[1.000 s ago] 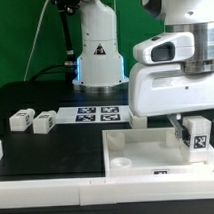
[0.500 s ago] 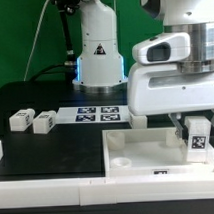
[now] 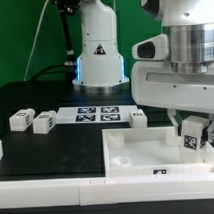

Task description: Assemble one leg

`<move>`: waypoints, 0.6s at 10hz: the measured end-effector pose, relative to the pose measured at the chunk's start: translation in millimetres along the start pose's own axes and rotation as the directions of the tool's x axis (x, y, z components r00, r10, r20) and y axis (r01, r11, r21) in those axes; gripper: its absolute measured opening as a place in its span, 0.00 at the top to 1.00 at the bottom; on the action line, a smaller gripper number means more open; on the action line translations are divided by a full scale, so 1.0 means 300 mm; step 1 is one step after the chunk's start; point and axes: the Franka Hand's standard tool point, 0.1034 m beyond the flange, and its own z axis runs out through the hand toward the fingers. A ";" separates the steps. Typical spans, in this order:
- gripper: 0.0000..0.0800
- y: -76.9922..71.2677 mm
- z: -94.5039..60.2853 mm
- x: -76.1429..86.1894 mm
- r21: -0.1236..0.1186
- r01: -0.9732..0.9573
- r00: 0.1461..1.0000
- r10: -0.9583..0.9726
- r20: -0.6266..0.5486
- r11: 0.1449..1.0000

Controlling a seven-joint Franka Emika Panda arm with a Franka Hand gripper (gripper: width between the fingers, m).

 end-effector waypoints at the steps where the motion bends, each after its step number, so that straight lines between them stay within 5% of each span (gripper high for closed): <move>1: 0.63 0.000 0.001 -0.002 0.002 -0.143 0.990 0.143 0.005 0.990; 6: 0.63 -0.007 0.012 -0.020 0.018 -0.627 0.779 0.627 -0.004 0.779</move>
Offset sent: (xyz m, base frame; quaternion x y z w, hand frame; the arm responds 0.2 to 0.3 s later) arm -0.0168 0.0059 -0.0232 0.0153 0.0365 0.2730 0.9612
